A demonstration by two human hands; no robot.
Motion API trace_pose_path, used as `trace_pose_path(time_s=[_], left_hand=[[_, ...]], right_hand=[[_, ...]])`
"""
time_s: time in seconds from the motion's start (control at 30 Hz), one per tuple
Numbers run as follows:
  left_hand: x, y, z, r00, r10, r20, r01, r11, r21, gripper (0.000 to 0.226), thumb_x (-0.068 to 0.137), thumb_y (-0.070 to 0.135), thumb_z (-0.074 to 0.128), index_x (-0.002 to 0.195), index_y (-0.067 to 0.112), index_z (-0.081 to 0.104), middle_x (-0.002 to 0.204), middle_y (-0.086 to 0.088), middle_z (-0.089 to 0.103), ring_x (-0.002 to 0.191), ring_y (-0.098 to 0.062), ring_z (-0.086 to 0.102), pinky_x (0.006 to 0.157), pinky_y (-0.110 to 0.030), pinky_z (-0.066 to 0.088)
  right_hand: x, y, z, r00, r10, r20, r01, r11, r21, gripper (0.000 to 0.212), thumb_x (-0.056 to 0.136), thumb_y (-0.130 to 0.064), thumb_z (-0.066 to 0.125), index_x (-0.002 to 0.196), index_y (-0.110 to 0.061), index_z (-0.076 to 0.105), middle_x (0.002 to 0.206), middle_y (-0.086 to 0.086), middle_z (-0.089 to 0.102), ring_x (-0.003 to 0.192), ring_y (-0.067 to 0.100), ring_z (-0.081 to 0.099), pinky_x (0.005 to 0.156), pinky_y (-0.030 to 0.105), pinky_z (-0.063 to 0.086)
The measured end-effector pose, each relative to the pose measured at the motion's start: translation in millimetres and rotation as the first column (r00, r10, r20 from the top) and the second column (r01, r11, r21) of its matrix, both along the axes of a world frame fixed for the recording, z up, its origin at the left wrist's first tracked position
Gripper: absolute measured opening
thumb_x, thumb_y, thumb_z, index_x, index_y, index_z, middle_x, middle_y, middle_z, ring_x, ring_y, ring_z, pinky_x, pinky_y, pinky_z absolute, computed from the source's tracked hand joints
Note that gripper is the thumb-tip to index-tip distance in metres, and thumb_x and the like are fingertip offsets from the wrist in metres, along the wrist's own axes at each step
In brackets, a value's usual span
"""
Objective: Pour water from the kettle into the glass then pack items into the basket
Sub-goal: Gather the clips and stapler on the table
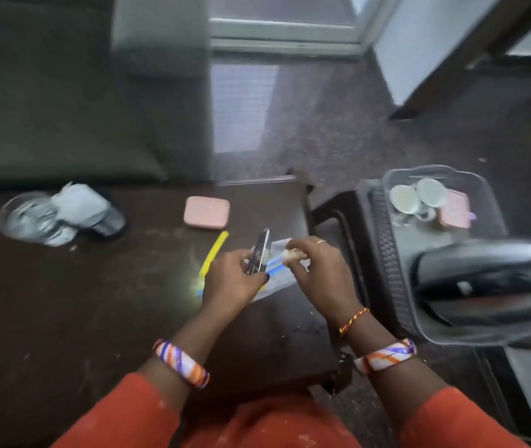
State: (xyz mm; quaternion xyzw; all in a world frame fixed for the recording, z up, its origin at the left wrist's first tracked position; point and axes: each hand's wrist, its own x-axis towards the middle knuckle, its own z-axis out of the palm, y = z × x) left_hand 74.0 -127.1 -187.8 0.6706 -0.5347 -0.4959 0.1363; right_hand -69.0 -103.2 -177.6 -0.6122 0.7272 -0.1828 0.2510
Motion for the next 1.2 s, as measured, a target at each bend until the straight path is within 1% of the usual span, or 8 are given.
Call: trace_pose_path(time_s=[0.1, 0.2, 0.4, 0.53, 0.63, 0.73, 0.97, 1.2], left_hand=[[-68, -26, 27, 0.949, -0.282, 0.140, 0.305, 0.933, -0.190, 0.020, 0.070, 0.025, 0.067, 0.090, 0.021, 0.070, 0.089, -0.012, 0.072, 0.093, -0.033, 0.064, 0.070, -0.032, 0.047], [-134, -44, 47, 0.892, -0.406, 0.197, 0.448, 0.846, -0.288, 0.019, 0.071, 0.026, 0.064, 0.088, 0.020, 0.069, 0.092, -0.013, 0.070, 0.095, -0.034, 0.063, 0.074, -0.034, 0.048], [-232, -67, 51, 0.708, -0.621, 0.336, 0.706, 0.634, -0.316, 0.020, 0.072, 0.025, 0.064, 0.088, 0.014, 0.067, 0.095, -0.018, 0.068, 0.096, -0.038, 0.062, 0.074, -0.035, 0.047], [-270, -77, 45, 0.512, -0.717, 0.473, 0.859, 0.431, -0.276, 0.023, 0.073, 0.024, 0.067, 0.085, 0.005, 0.064, 0.096, -0.023, 0.065, 0.095, -0.042, 0.060, 0.075, -0.041, 0.049], [-286, -81, 37, 0.408, -0.731, 0.547, 0.912, 0.308, -0.269, 0.026, 0.073, 0.025, 0.069, 0.083, 0.003, 0.061, 0.096, -0.024, 0.064, 0.095, -0.043, 0.059, 0.072, -0.042, 0.048], [-293, -80, 28, 0.351, -0.697, 0.625, 0.935, 0.227, -0.272, 0.024, 0.076, 0.023, 0.067, 0.091, 0.004, 0.061, 0.102, -0.022, 0.063, 0.099, -0.042, 0.058, 0.069, -0.040, 0.045], [-297, -71, -1, 0.271, -0.675, 0.686, 0.960, 0.143, -0.239, 0.019, 0.081, 0.017, 0.059, 0.097, 0.006, 0.058, 0.103, -0.017, 0.063, 0.100, -0.036, 0.057, 0.072, -0.041, 0.046], [-313, -77, -2, 0.253, -0.705, 0.662, 0.960, 0.100, -0.261, 0.023, 0.084, 0.024, 0.059, 0.098, 0.006, 0.061, 0.104, -0.016, 0.064, 0.101, -0.035, 0.057, 0.074, -0.038, 0.044]], right_hand=[[-53, 3, 32, 0.982, -0.168, -0.091, 0.162, 0.985, -0.065, 0.014, 0.076, -0.009, 0.065, 0.090, -0.010, 0.070, 0.093, 0.013, 0.068, 0.085, 0.033, 0.063, 0.072, 0.043, 0.053], [-94, 5, 54, 0.940, -0.282, -0.191, 0.277, 0.960, -0.053, 0.017, 0.082, -0.004, 0.054, 0.091, -0.004, 0.069, 0.098, 0.019, 0.063, 0.091, 0.036, 0.059, 0.079, 0.043, 0.049], [-122, 28, 58, 0.880, -0.314, -0.357, 0.374, 0.921, 0.110, 0.027, 0.090, -0.003, 0.035, 0.108, -0.004, 0.054, 0.112, 0.019, 0.054, 0.102, 0.038, 0.055, 0.080, 0.043, 0.041], [-133, 22, 25, 0.825, -0.435, -0.362, 0.487, 0.871, 0.064, 0.035, 0.086, 0.009, 0.030, 0.112, 0.004, 0.053, 0.125, 0.022, 0.045, 0.107, 0.038, 0.051, 0.083, 0.043, 0.044], [-142, 9, -12, 0.777, -0.463, -0.427, 0.531, 0.846, 0.048, 0.047, 0.081, 0.003, 0.019, 0.114, -0.001, 0.051, 0.122, 0.020, 0.051, 0.110, 0.031, 0.047, 0.086, 0.035, 0.042], [-156, -1, -32, 0.762, -0.489, -0.425, 0.576, 0.811, 0.100, 0.035, 0.087, -0.003, 0.031, 0.118, -0.002, 0.047, 0.123, 0.018, 0.049, 0.111, 0.029, 0.045, 0.089, 0.032, 0.039], [-171, -11, -51, 0.800, -0.490, -0.347, 0.578, 0.785, 0.223, 0.029, 0.088, -0.008, 0.038, 0.112, -0.006, 0.054, 0.117, 0.015, 0.055, 0.112, 0.030, 0.046, 0.088, 0.035, 0.040], [-172, -4, -27, 0.829, -0.544, -0.131, 0.559, 0.807, 0.191, 0.031, 0.096, -0.007, 0.030, 0.115, 0.004, 0.051, 0.118, 0.023, 0.055, 0.114, 0.038, 0.046, 0.095, 0.044, 0.037]])
